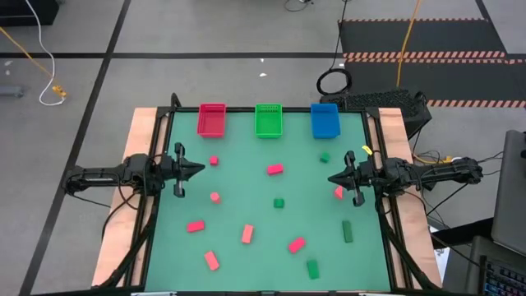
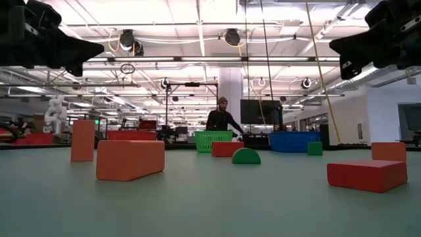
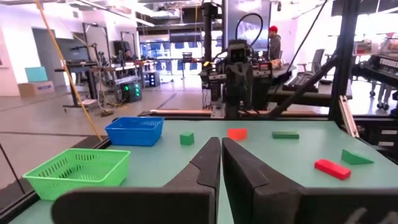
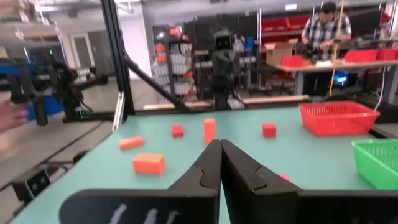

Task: Sort & place blocks by color
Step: Put the green block into the green basket

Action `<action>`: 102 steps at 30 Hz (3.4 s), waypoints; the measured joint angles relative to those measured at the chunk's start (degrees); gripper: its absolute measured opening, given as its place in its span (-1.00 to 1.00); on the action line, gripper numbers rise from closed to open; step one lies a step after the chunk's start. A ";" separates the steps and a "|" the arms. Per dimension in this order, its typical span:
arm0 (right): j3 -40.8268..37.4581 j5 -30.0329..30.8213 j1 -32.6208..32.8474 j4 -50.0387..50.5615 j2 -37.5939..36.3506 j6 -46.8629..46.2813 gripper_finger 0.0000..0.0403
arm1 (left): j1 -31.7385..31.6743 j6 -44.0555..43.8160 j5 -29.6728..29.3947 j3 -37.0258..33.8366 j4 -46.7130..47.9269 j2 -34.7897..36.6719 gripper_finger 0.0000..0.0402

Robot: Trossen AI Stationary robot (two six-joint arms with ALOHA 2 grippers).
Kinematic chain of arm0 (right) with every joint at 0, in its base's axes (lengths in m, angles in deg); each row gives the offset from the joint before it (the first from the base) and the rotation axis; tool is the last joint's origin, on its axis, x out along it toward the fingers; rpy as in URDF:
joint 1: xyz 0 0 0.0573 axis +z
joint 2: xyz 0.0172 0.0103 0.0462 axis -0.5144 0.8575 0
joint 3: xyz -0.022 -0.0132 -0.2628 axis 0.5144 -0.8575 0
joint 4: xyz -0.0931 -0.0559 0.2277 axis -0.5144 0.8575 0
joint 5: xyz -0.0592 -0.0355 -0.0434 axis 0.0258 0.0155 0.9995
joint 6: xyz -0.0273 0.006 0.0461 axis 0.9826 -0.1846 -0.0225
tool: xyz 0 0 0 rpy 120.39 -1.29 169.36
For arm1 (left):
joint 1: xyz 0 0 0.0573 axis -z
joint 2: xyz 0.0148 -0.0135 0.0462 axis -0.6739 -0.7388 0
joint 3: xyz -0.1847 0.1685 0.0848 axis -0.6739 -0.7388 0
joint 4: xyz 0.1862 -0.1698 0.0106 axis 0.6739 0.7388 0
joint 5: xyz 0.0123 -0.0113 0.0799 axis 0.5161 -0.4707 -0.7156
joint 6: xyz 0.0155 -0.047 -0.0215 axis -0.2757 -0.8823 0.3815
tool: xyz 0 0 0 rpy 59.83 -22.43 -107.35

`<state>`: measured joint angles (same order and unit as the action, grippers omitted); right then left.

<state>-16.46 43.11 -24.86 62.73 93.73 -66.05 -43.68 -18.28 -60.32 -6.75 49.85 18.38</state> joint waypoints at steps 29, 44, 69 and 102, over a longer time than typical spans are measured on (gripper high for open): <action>0.00 4.76 0.00 -8.81 -0.02 -0.02 -0.79 | 0.01 -3.09 0.62 0.00 -4.40 -0.02 -0.89; 18.94 31.76 -5.81 3.39 21.86 13.14 0.16 | 0.01 -25.62 -5.88 -0.02 -13.09 -0.02 -0.89; 44.19 5.95 -31.93 45.61 65.64 -3.04 0.18 | -8.23 -15.51 -9.85 41.20 12.93 -57.61 -0.81; 32.11 5.80 -30.74 33.70 65.59 0.56 0.18 | -8.79 -20.47 -7.16 41.27 -11.84 -75.14 0.86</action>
<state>15.65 48.92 -55.60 96.43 159.32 -65.49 -52.46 -38.75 -67.48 34.51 38.01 -56.75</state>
